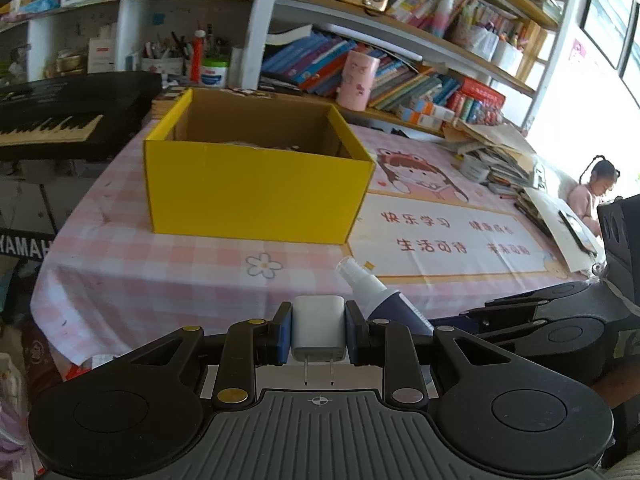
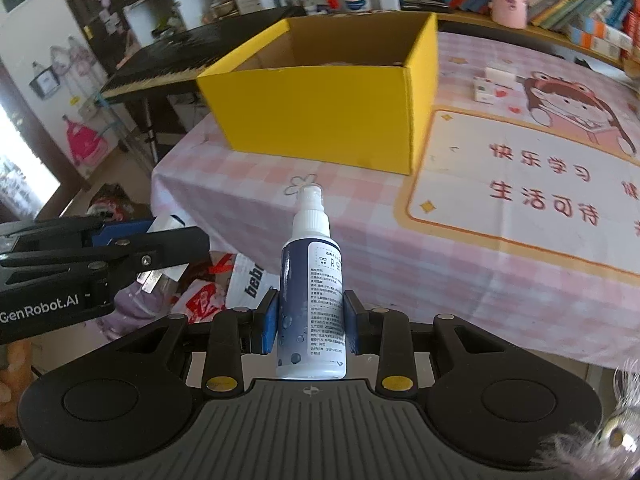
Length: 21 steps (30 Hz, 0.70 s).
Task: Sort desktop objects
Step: 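Carry the bottle and charger plug with both grippers over the yellow box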
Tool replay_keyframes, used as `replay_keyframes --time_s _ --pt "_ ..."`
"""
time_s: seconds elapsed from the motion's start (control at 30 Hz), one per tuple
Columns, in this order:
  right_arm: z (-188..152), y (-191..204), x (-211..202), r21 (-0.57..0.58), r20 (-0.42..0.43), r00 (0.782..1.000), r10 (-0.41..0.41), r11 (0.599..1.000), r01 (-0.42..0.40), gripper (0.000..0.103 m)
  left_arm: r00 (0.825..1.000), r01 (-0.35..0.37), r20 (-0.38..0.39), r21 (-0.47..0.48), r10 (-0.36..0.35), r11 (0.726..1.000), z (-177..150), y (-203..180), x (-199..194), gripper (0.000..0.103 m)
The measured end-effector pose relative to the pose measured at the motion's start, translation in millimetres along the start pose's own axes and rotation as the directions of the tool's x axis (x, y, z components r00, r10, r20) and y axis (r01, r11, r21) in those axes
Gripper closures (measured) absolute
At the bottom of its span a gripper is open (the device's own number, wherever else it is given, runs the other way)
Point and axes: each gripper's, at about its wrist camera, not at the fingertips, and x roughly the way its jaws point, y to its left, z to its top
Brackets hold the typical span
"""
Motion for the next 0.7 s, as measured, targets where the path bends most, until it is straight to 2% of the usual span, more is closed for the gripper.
replay_keyframes --time_s 0.23,0.47,0.7 --pt "7.7 13.1 2.8 -0.079 0.013 1.000 0.006 0.997 -0.005 0.073 1.000 -0.018 0.020 -0.046 0.019 0.999 2.9 10.3 -2.2 0.078" --pt "25.5 14.9 6.4 -0.096 0.035 0.999 0.034 0.995 -0.030 0.073 0.999 -0.024 0.038 -0.049 0.026 0.999 14.1 12.9 2.5 0.078" --pt "52.1 19.5 7.1 -0.141 0.075 0.994 0.076 0.988 -0.065 0.073 0.994 -0.071 0.078 -0.060 0.075 0.996 35.7 22.9 9.0 0.078"
